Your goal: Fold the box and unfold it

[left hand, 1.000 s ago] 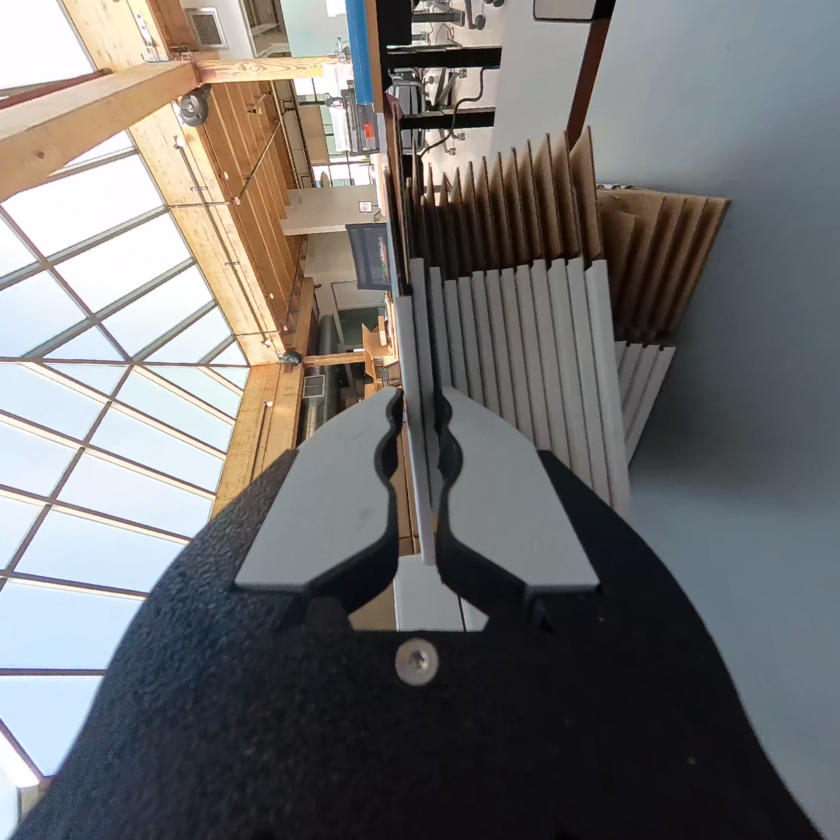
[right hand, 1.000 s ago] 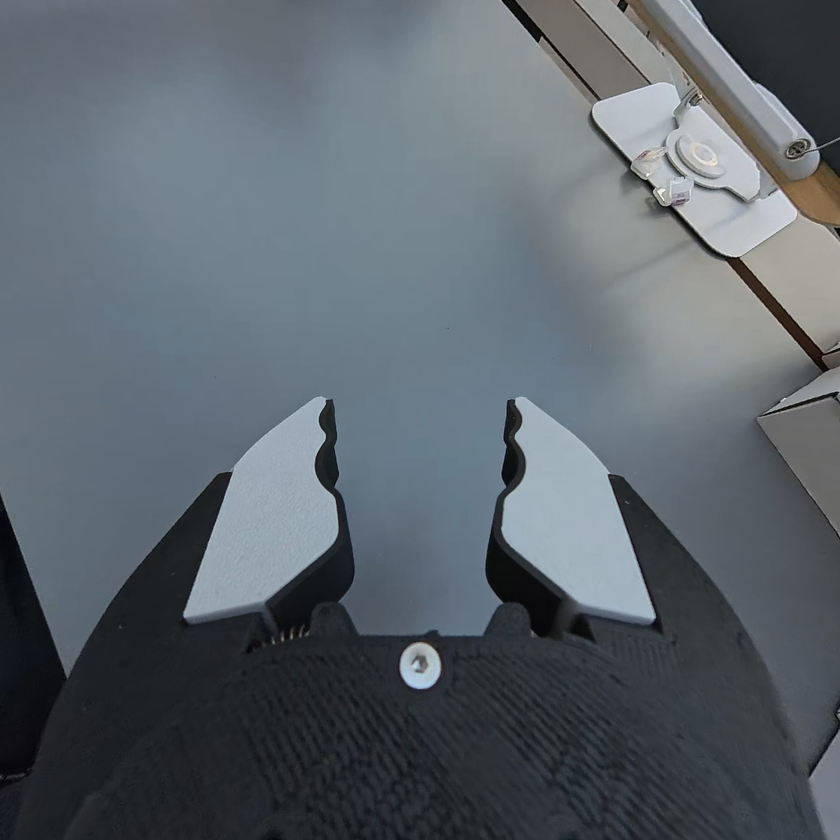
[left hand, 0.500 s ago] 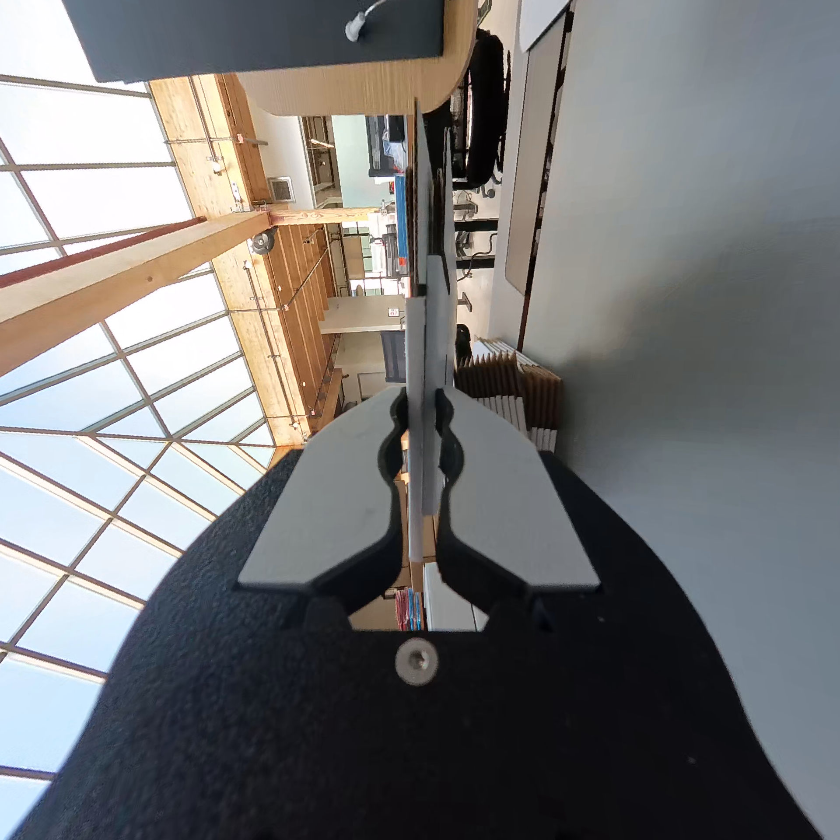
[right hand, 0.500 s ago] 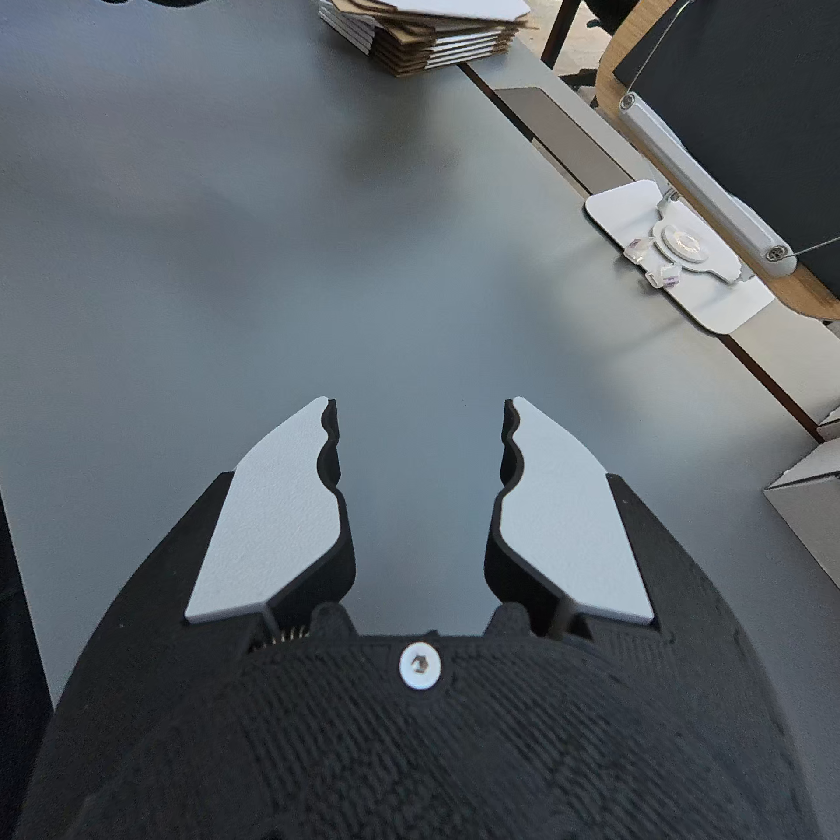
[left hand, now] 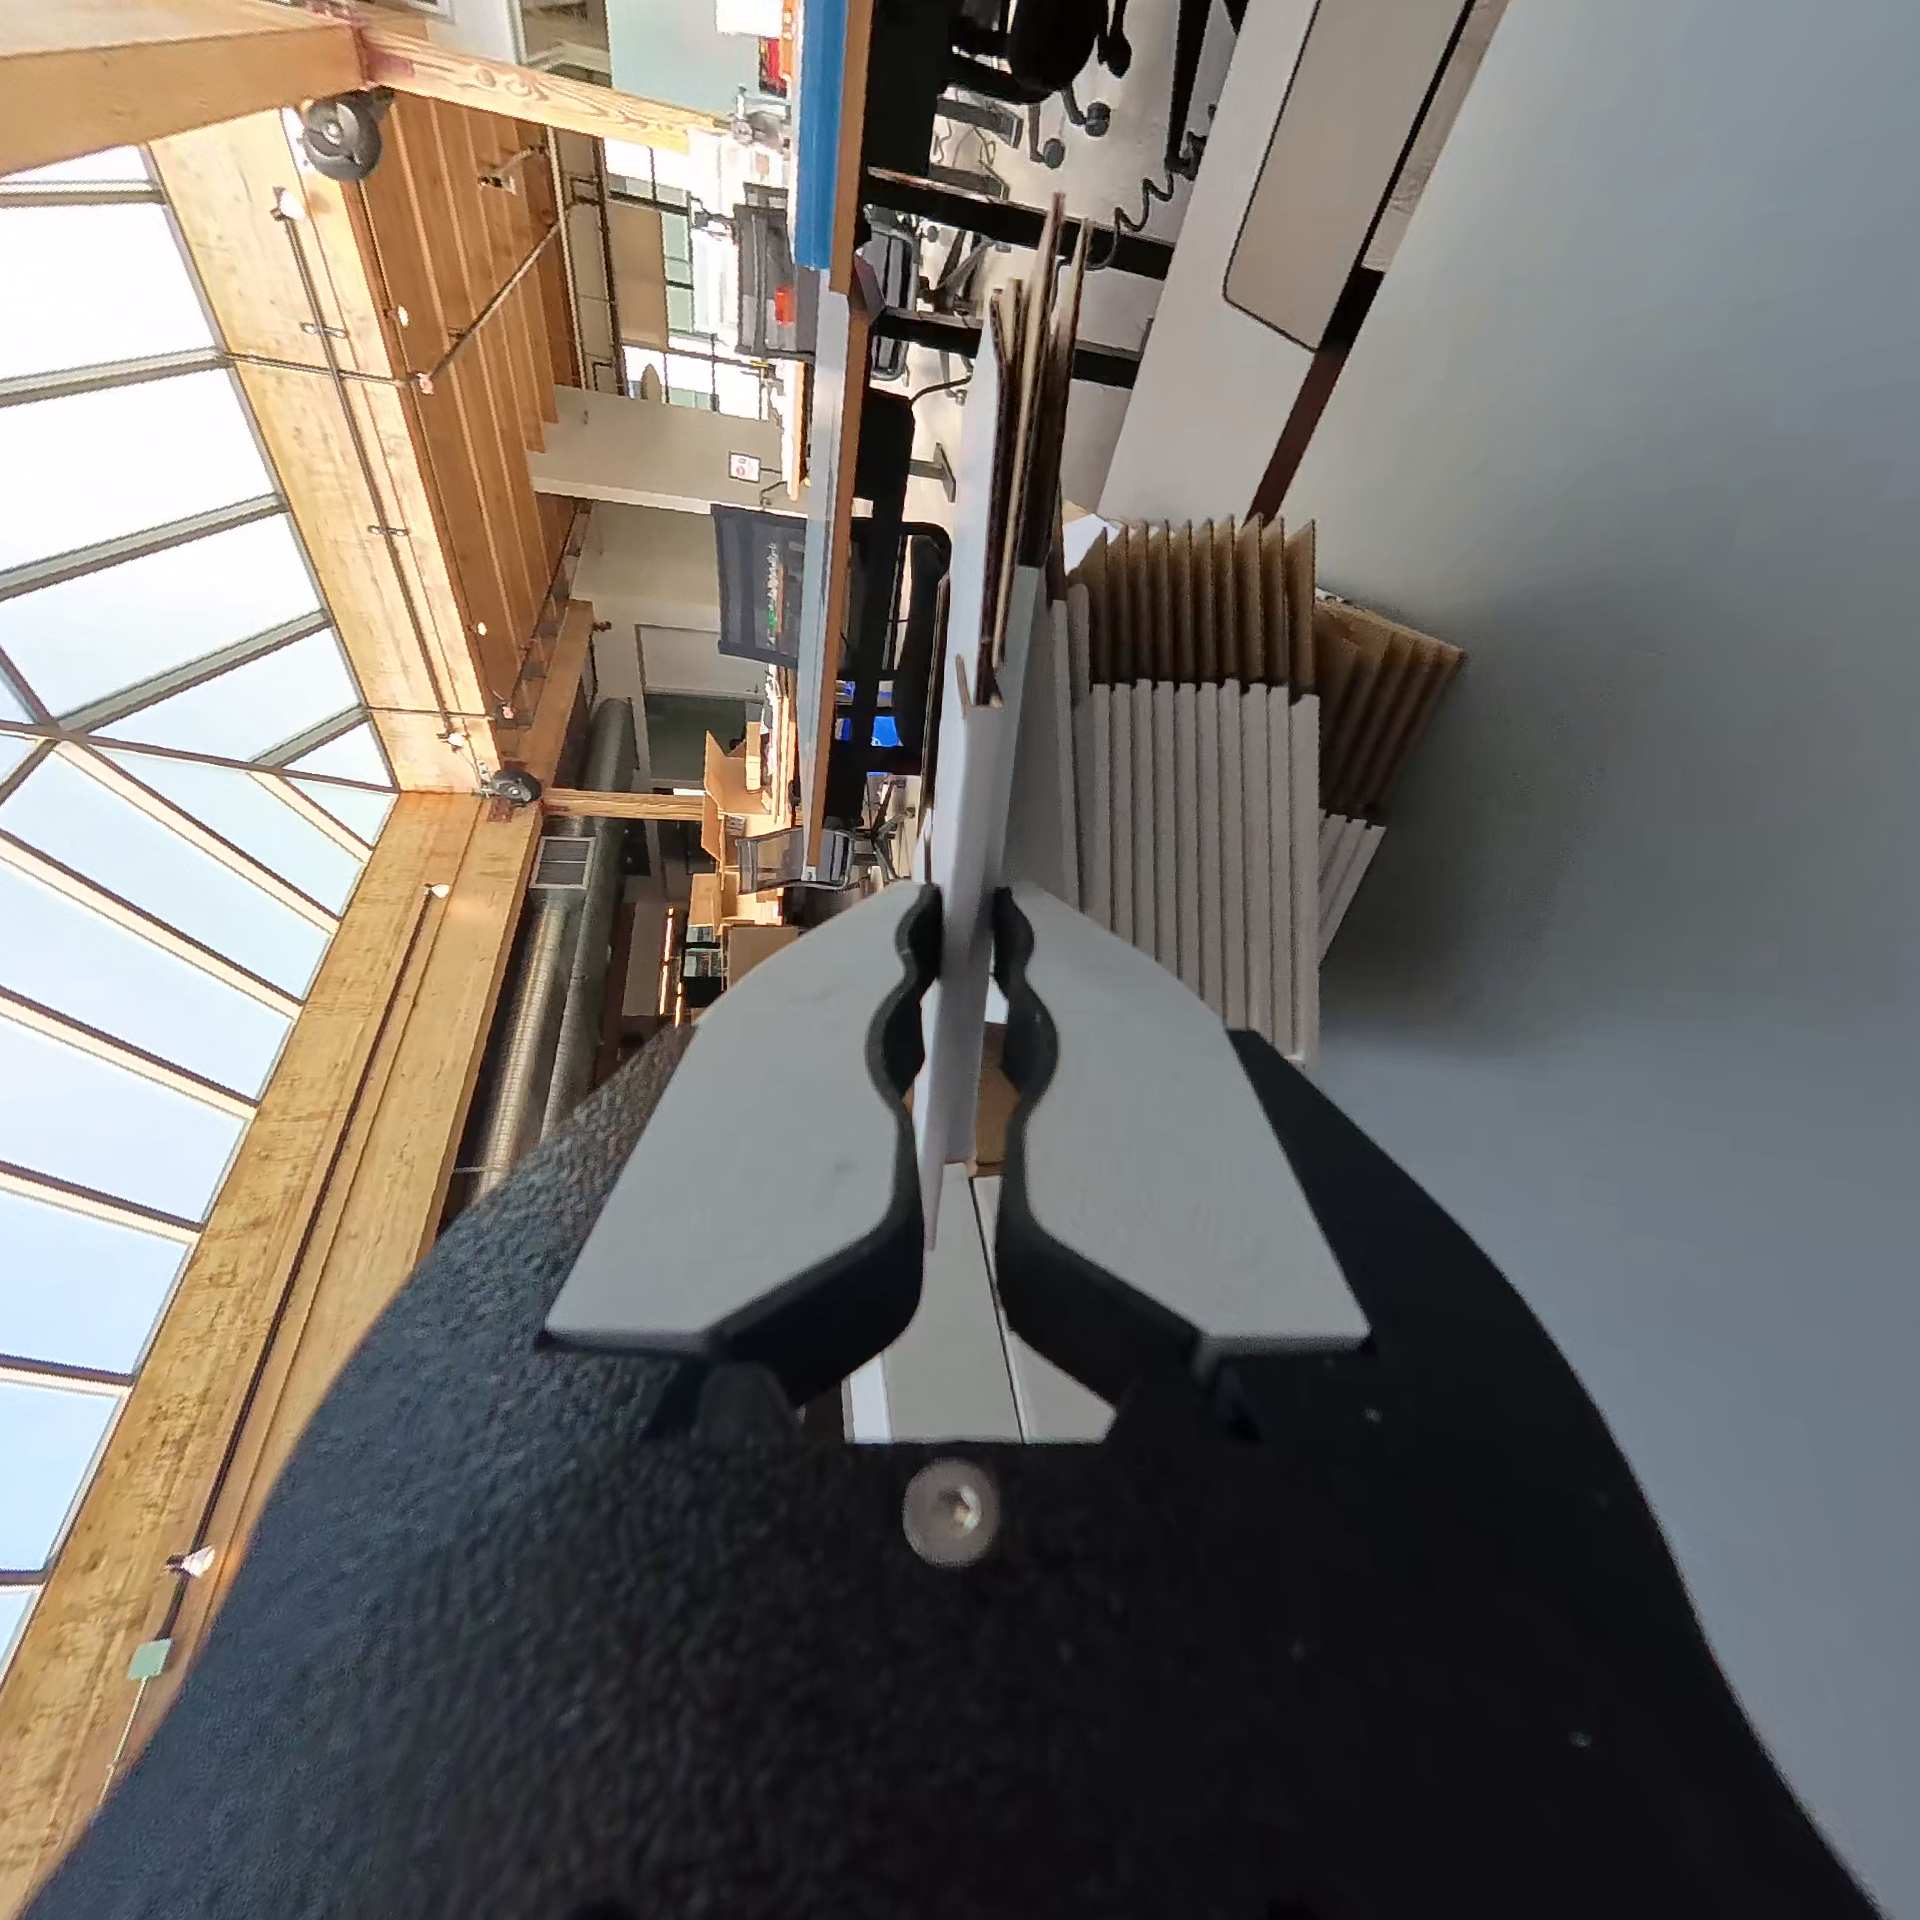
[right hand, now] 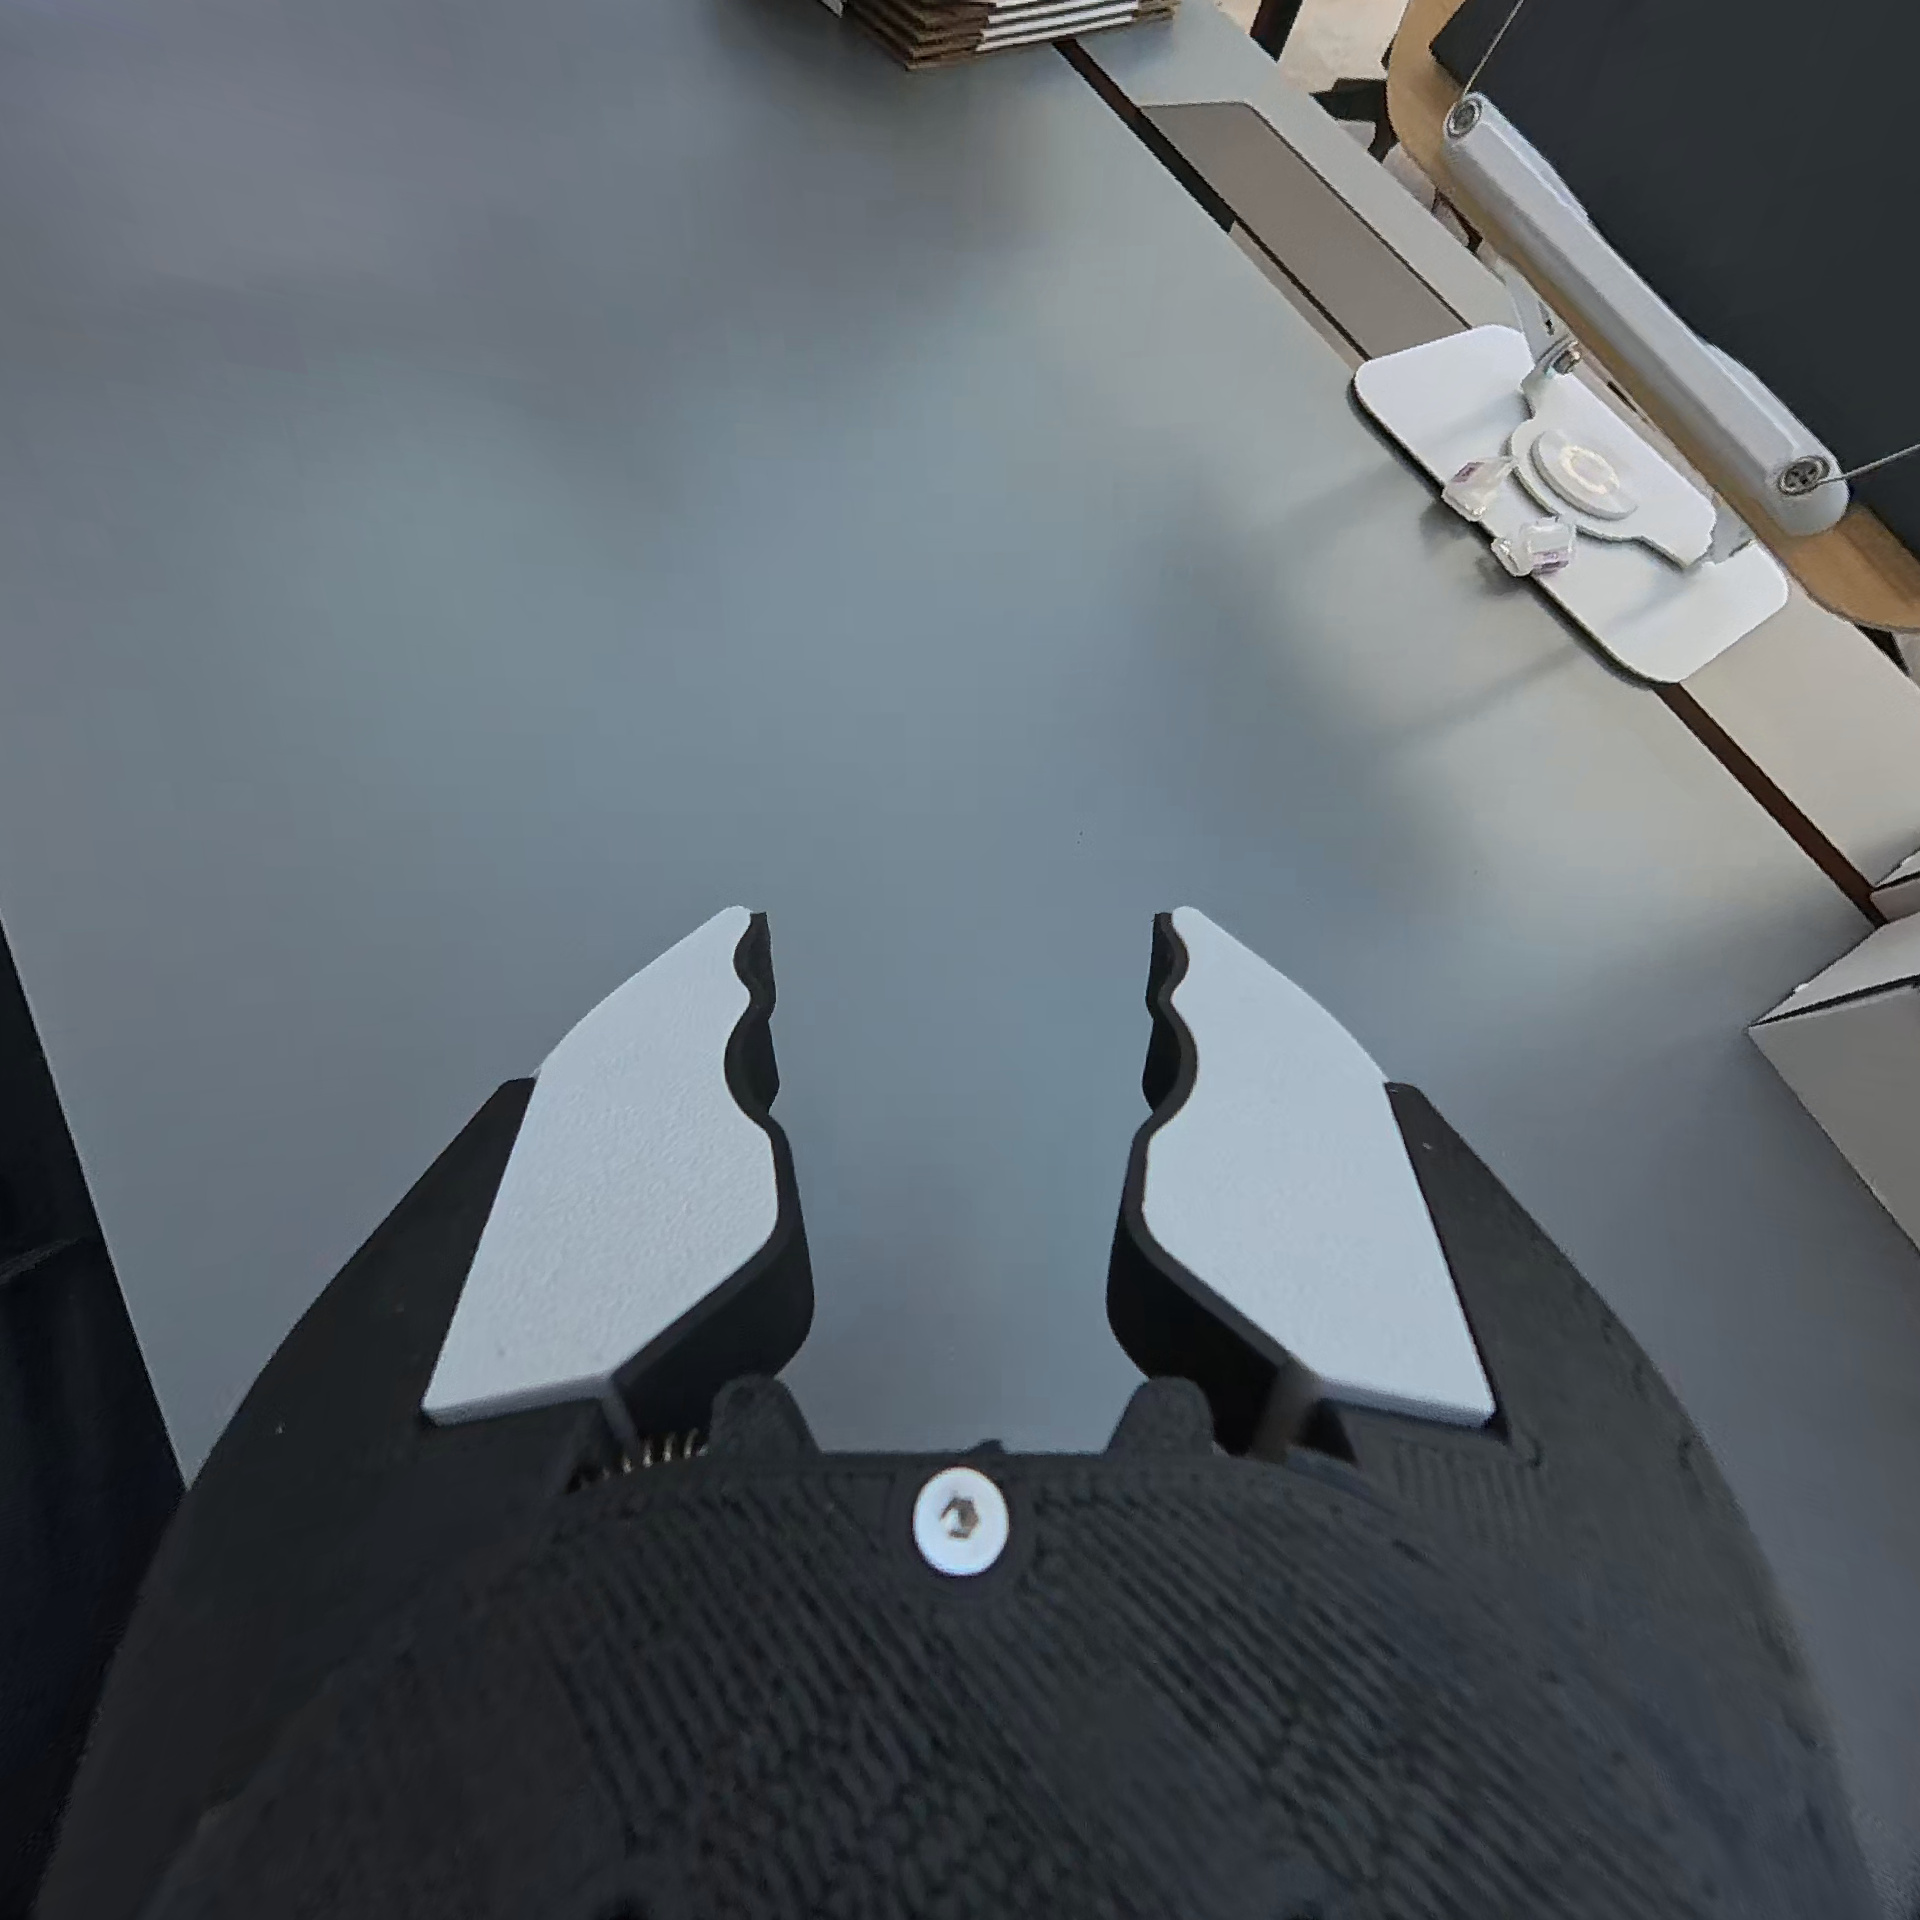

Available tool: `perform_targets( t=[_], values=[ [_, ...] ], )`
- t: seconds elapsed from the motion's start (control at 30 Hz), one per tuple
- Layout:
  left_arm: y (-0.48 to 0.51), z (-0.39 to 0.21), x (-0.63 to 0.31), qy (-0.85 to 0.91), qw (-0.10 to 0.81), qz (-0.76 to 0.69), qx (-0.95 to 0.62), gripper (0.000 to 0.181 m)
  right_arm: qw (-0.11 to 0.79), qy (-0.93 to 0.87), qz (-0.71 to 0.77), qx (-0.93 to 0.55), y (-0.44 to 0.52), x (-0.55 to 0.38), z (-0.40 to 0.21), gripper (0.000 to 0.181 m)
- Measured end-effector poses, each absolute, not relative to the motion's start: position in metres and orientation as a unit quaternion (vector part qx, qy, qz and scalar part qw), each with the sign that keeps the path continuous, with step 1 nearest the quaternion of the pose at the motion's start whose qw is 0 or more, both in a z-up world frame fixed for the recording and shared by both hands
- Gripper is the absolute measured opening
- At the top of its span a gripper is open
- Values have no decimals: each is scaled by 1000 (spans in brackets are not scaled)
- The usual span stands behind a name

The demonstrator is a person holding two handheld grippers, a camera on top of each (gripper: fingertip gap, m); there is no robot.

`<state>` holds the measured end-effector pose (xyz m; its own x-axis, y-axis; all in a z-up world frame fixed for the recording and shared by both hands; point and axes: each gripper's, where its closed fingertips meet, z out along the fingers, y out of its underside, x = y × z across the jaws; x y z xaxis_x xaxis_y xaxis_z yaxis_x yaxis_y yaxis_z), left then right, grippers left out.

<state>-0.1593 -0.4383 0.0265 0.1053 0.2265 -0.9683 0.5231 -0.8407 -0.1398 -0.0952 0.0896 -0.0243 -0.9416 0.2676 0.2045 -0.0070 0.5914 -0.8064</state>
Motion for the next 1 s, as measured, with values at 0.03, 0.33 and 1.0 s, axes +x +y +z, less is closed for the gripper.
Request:
perform_targets(
  t=[0.03, 0.33, 1.0],
  values=[
    [-445, 19, -157, 259, 120, -612, 738, 10, 151, -880, 445, -77, 93, -95, -27, 70],
    [-462, -21, -139, 265, 85, -584, 763, 20, 138, -884, 437, -87, 93, -102, -42, 70],
    [-419, 76, -119, 231, 32, -716, 659, 5, 141, -872, 459, -99, 89, -106, -40, 67]
  ],
)
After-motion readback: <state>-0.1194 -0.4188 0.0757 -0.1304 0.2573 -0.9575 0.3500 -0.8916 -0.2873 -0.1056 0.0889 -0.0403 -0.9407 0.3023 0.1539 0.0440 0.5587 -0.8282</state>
